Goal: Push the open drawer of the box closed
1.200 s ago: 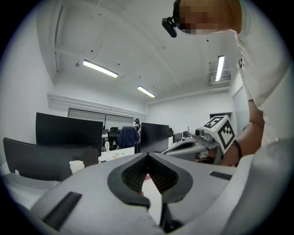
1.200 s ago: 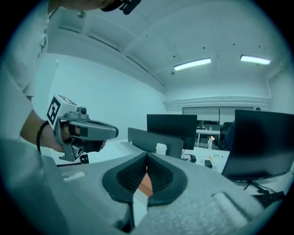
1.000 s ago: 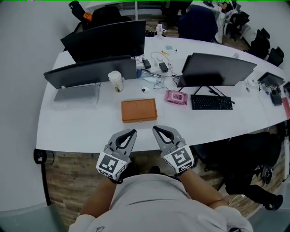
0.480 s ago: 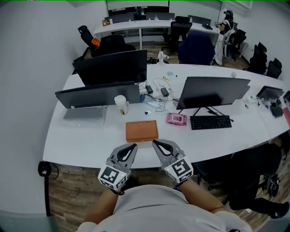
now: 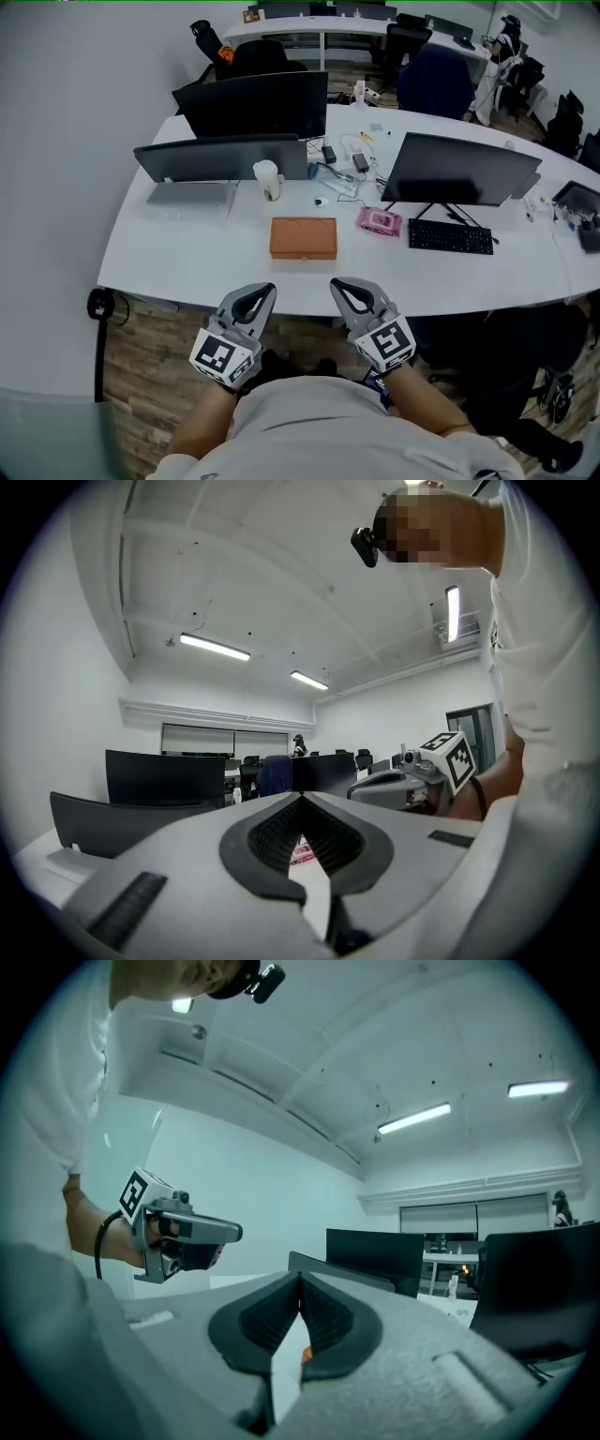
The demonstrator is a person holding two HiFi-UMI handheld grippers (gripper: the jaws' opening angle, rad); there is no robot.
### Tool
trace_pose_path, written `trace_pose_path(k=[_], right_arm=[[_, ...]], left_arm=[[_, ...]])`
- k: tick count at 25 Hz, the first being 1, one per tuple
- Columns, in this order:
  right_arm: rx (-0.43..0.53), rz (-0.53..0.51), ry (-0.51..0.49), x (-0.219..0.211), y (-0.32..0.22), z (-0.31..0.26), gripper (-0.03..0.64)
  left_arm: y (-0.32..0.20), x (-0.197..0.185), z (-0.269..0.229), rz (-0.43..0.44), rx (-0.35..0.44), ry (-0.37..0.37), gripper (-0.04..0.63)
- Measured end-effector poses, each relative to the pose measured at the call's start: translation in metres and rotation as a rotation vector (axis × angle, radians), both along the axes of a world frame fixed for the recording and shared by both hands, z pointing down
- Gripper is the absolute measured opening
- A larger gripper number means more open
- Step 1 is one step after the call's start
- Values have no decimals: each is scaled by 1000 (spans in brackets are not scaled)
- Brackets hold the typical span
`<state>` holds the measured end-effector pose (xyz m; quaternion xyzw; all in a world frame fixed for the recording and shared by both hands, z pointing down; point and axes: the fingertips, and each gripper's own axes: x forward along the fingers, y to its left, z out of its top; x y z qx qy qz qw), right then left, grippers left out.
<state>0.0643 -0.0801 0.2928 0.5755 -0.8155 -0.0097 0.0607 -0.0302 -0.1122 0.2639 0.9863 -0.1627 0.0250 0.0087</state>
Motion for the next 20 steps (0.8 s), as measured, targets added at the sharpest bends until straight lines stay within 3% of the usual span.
trace_pose_path(k=[9,20], right_arm=[[-3,37,16,-21,24,0,3],[-11,102,69,-94,71,-8,3]], left_arm=[[27,-32,3,5,-14,7,-2],[68,-122,-12,44,0,21,-2]])
